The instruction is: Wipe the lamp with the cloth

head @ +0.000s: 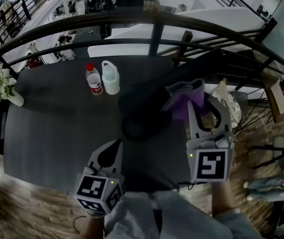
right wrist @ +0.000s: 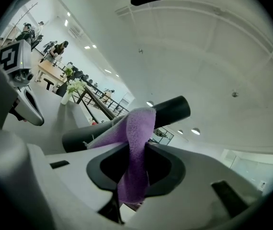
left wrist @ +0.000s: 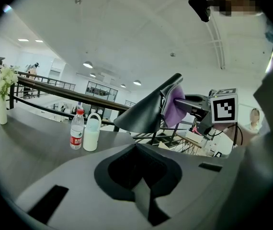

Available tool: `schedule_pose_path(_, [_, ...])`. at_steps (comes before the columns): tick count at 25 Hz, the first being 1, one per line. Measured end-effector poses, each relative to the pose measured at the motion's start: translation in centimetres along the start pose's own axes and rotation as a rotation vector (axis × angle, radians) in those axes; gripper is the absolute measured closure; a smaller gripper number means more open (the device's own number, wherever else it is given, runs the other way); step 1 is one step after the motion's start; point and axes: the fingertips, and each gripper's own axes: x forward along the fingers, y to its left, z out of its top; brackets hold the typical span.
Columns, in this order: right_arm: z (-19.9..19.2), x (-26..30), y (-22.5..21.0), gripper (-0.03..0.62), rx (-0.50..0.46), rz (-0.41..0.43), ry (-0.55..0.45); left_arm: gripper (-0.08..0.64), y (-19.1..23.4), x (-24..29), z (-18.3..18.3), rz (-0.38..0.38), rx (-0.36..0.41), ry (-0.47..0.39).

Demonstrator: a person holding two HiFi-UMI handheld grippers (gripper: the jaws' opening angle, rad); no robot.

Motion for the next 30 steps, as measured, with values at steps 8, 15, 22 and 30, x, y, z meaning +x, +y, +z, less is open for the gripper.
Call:
schedule_pose_path(8, [-0.2, 0.8, -0.7, 0.502, -0.003, -0.002, -0.035, 0.555, -0.1, -0.1, -0.4, 0.026, 0.000, -0.040])
schedule_pose_path(15, [-2.8, 1.7, 0.8, 0.502, 0.012, 0.064, 0.002, 0.555, -0.5, -0.5, -0.8, 0.055, -0.016, 0.006])
schedule_pose_path(22, [-6.3, 2.5, 2.7, 0.502, 0.059, 0.128, 0.049, 0.555, -1.0, -0.7, -1.1, 0.092, -0.022, 0.028])
schedule_pose_path(30, [-9.8, 2.9, 5.4, 0.502, 0.088, 0.202, 0.105, 0.555, -1.4, -0.7, -1.8, 0.119, -0.031, 0.020])
